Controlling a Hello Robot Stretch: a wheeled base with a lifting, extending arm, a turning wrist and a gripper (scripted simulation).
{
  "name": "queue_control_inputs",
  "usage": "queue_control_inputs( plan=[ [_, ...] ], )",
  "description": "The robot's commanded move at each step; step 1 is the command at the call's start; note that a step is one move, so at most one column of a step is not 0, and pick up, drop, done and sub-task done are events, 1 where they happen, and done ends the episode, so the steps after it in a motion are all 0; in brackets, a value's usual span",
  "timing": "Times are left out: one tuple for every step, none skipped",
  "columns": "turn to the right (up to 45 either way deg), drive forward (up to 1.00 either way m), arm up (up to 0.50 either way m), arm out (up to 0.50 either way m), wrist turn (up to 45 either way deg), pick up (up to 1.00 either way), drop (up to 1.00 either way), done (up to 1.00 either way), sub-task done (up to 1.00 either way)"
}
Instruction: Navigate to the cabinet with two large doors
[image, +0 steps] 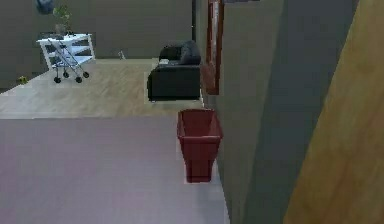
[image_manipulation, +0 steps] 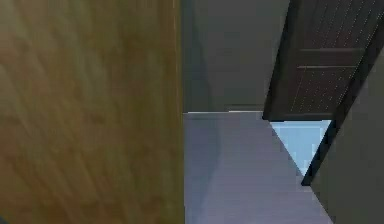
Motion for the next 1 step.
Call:
queue_control_inputs(
  plan=[
    [45.0, 0.0, 0.0, 0.0, 0.0, 0.0, 0.0, 0.0, 0.0]
  ],
)
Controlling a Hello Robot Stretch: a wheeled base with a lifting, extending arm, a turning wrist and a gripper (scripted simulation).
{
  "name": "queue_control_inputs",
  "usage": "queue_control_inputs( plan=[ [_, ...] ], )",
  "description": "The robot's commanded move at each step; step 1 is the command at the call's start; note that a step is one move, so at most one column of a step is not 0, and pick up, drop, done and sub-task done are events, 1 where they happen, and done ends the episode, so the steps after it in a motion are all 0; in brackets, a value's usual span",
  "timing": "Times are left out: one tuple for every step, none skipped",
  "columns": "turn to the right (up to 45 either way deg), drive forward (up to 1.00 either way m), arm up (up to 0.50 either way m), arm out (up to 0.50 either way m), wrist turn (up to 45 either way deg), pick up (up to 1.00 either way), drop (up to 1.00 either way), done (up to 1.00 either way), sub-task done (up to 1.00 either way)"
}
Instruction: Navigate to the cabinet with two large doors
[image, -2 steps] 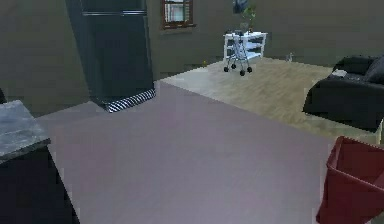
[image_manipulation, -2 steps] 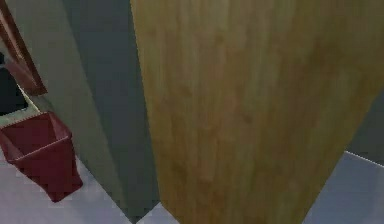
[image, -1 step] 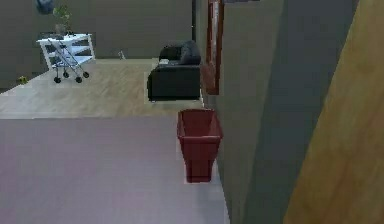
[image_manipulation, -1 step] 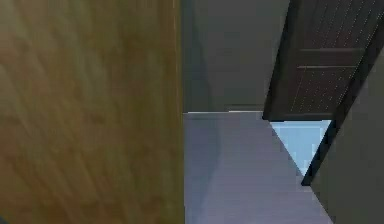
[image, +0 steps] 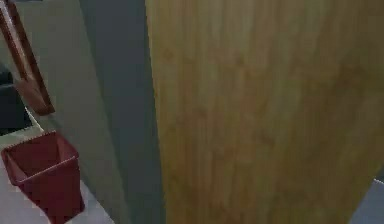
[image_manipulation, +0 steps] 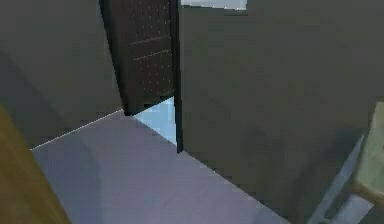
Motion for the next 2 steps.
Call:
queue_control_inputs(
  plan=[
    [45.0, 0.0, 0.0, 0.0, 0.0, 0.0, 0.0, 0.0, 0.0],
    [42.0, 0.0, 0.0, 0.0, 0.0, 0.0, 0.0, 0.0, 0.0]
  ],
)
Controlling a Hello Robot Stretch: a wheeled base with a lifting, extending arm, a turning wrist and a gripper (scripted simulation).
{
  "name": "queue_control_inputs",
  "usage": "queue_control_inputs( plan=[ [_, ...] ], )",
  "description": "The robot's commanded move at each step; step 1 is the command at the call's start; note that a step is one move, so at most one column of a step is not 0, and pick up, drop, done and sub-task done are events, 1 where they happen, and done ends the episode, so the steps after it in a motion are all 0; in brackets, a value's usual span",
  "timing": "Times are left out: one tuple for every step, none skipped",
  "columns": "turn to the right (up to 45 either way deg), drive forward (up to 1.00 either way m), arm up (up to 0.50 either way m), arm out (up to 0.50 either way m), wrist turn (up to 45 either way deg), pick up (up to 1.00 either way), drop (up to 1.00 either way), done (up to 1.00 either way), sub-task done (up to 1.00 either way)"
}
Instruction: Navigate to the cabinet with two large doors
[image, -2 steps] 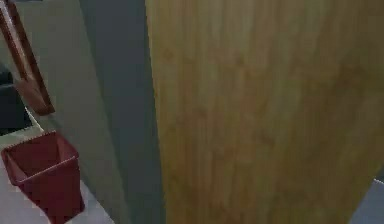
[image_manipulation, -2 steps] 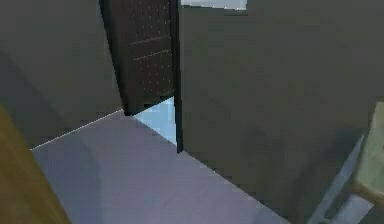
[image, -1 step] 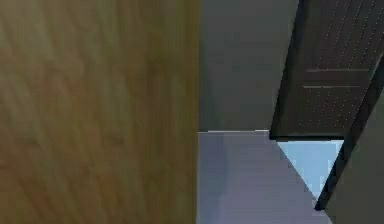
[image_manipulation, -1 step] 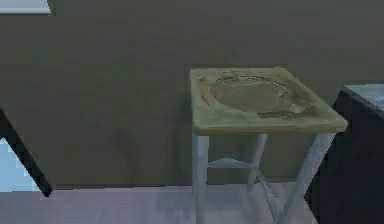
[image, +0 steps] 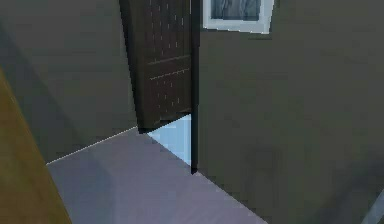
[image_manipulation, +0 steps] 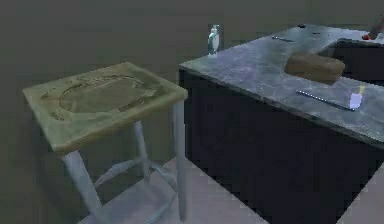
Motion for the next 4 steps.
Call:
queue_control_inputs(
  plan=[
    [0.0, 0.55, 0.0, 0.0, 0.0, 0.0, 0.0, 0.0, 0.0],
    [-30.0, 0.0, 0.0, 0.0, 0.0, 0.0, 0.0, 0.0, 0.0],
    [0.0, 0.75, 0.0, 0.0, 0.0, 0.0, 0.0, 0.0, 0.0],
    [45.0, 0.0, 0.0, 0.0, 0.0, 0.0, 0.0, 0.0, 0.0]
  ],
)
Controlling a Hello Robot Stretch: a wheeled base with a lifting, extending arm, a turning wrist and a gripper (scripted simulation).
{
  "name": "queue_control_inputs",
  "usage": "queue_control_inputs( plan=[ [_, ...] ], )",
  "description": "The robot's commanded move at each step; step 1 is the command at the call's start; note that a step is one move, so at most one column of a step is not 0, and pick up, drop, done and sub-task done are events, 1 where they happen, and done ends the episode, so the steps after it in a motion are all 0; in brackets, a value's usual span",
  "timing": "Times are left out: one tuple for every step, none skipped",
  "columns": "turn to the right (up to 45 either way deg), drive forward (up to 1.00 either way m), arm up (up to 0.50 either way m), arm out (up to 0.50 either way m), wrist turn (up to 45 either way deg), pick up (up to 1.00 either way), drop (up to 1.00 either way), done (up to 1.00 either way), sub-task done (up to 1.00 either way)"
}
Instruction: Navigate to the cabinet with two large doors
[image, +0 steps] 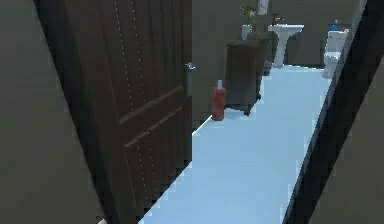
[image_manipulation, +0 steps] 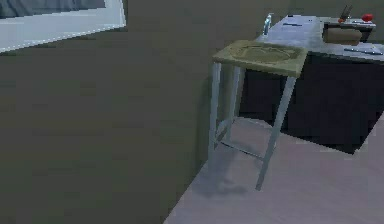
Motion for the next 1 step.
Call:
queue_control_inputs(
  plan=[
    [6.0, 0.0, 0.0, 0.0, 0.0, 0.0, 0.0, 0.0, 0.0]
  ],
)
